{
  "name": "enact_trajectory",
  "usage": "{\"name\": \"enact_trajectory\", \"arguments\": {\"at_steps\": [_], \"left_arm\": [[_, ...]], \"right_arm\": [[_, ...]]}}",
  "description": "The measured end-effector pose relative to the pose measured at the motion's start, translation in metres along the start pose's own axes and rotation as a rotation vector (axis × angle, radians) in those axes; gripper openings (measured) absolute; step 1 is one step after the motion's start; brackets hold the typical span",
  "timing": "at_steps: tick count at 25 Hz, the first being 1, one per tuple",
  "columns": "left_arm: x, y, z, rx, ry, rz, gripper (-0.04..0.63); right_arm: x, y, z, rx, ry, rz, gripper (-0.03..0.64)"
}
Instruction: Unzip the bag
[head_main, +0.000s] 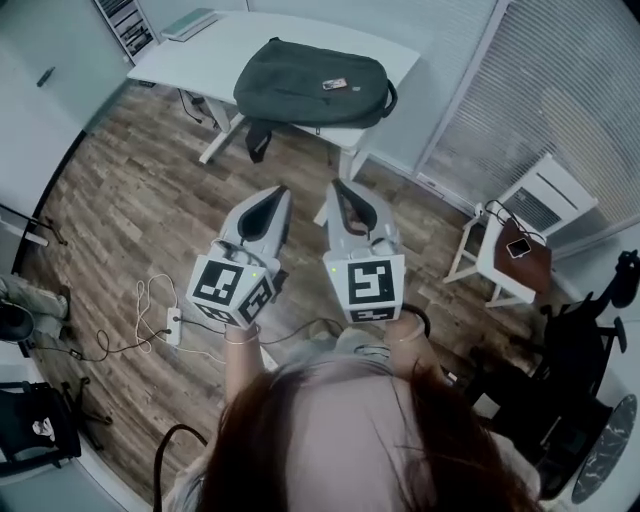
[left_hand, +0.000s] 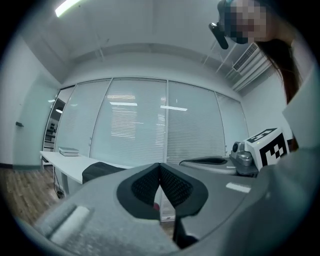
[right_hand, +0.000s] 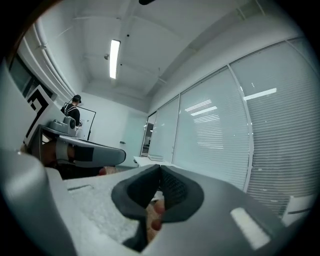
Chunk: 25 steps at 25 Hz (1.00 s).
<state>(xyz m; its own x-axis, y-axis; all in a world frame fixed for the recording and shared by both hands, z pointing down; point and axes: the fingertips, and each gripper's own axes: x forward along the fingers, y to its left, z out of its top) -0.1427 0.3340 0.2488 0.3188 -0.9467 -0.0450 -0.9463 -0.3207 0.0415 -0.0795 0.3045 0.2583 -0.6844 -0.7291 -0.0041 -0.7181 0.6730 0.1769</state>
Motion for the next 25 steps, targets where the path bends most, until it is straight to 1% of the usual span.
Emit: {"name": "enact_trajectory", "arguments": {"at_steps": [7, 15, 18, 25], "left_arm": [[0.011, 0.012, -0.011, 0.001, 0.017, -0.065, 0.003], [0.030, 0.048, -0.019, -0.013, 0.006, -0.058, 0.003], [0.041, 0.062, -0.025, -0.015, 0.011, -0.052, 0.003], [0.079, 0.093, -0.040, -0.001, 0.030, -0.073, 0.003]], "right_arm": [[0.023, 0.005, -0.010, -0.033, 0.049, -0.047, 0.005], [0.059, 0.000, -0.028, -0.045, 0.083, -0.068, 0.005], [0.073, -0.004, -0.038, -0.041, 0.101, -0.070, 0.017], [0.117, -0.014, -0.063, -0.045, 0.137, -0.089, 0.026]]}}
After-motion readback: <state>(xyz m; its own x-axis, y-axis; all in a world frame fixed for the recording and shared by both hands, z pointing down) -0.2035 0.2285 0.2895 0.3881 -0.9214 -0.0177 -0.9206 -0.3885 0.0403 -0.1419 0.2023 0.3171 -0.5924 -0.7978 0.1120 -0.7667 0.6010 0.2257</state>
